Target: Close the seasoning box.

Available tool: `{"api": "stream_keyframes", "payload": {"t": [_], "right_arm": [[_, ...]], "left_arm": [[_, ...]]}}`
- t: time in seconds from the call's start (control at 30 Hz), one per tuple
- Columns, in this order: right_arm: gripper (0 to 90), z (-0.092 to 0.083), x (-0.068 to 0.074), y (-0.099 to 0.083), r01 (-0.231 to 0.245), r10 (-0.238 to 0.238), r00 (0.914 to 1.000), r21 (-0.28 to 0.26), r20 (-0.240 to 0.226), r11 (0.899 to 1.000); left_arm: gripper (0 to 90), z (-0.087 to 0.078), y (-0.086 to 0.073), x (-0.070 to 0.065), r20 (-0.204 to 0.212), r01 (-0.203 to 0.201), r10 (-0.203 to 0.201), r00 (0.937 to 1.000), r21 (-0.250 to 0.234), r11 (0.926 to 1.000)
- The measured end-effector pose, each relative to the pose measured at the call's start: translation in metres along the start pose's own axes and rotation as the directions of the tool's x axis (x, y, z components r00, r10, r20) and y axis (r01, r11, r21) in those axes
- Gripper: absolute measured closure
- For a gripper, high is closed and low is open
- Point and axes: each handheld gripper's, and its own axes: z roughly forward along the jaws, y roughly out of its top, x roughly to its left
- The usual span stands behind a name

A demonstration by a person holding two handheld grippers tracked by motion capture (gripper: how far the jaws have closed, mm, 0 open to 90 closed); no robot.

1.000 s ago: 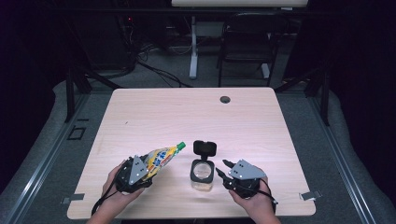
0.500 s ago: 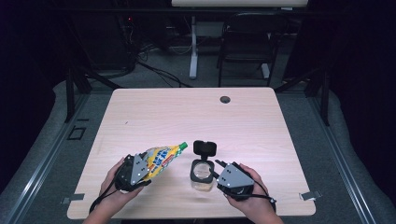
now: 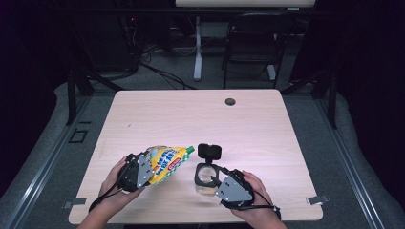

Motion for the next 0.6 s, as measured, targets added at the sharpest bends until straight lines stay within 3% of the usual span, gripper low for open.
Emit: {"api": "stream_keyframes", "payload": {"t": [0.3,0.6], "right_arm": [[68.3,-0.001,0.002,-0.001,0.015,-0.015,0.9999,0.0,0.007,1.0],[70.3,0.0,0.006,0.001,0.046,-0.046,0.9987,-0.008,0.02,0.999]], "left_arm": [[40.8,0.005,0.004,-0.01,-0.027,-0.071,0.071,0.9971,0.014,0.9974],[40.9,0.012,0.001,-0.019,-0.026,-0.101,0.102,0.9944,0.026,0.9945]]}}
